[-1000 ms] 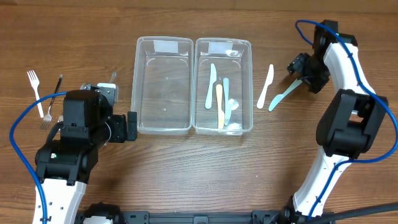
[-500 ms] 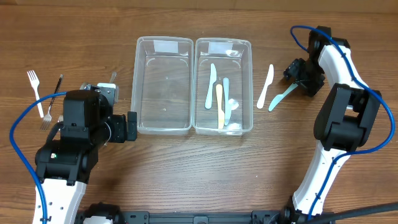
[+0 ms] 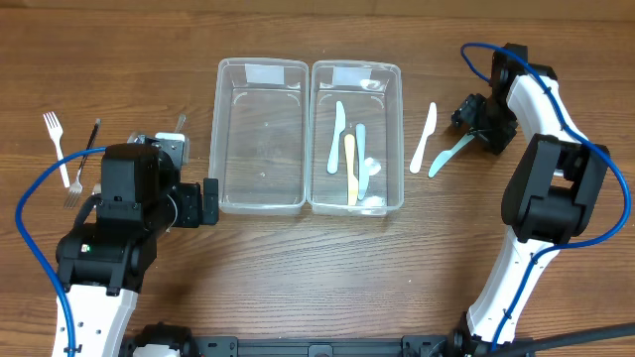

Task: Pack container
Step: 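Grasp the light-blue knife near the right edge with right gripper, then place the light-blue knife into the right container and release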

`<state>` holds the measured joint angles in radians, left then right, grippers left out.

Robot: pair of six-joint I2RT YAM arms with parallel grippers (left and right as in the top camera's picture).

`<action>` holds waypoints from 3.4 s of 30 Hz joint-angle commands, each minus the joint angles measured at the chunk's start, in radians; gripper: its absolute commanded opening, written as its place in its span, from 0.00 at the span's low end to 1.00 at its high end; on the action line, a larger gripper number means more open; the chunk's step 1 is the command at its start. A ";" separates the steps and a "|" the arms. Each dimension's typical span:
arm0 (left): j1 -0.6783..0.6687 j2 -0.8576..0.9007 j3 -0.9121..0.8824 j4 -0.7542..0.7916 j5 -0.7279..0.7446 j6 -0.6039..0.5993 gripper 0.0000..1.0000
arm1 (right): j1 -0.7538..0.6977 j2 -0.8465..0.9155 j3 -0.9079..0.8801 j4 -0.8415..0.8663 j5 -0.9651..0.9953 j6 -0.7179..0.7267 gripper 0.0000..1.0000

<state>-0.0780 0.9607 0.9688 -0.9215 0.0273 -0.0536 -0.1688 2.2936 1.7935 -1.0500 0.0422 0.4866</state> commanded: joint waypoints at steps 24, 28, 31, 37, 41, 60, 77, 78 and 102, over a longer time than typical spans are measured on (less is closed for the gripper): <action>0.001 0.001 0.026 -0.009 0.018 -0.014 1.00 | -0.003 0.026 -0.040 -0.002 -0.003 -0.004 0.18; 0.001 0.001 0.026 -0.010 0.018 -0.014 1.00 | -0.003 0.026 -0.040 -0.002 -0.003 -0.005 0.10; 0.001 0.001 0.026 -0.010 0.019 -0.014 1.00 | -0.003 0.026 -0.040 -0.003 -0.003 -0.005 0.06; 0.001 0.001 0.026 -0.009 0.018 -0.014 1.00 | 0.010 -0.020 0.026 -0.051 0.004 -0.030 0.04; 0.001 0.001 0.026 -0.008 0.018 -0.014 1.00 | 0.051 -0.142 0.084 -0.068 0.009 -0.074 0.04; 0.001 0.001 0.026 -0.009 0.018 -0.014 1.00 | 0.579 -0.357 0.066 -0.102 0.008 -0.094 0.04; 0.001 0.001 0.026 -0.010 0.018 -0.014 1.00 | 0.603 -0.149 0.071 -0.127 0.005 -0.102 0.35; 0.001 0.001 0.026 -0.010 0.018 -0.014 1.00 | 0.603 -0.155 0.084 -0.132 0.005 -0.102 0.36; 0.001 0.001 0.026 -0.013 0.019 -0.014 1.00 | 0.165 -0.417 0.036 -0.220 -0.025 -0.067 0.55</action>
<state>-0.0780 0.9607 0.9691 -0.9295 0.0273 -0.0536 0.0204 1.8568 1.9388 -1.2964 0.0517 0.4103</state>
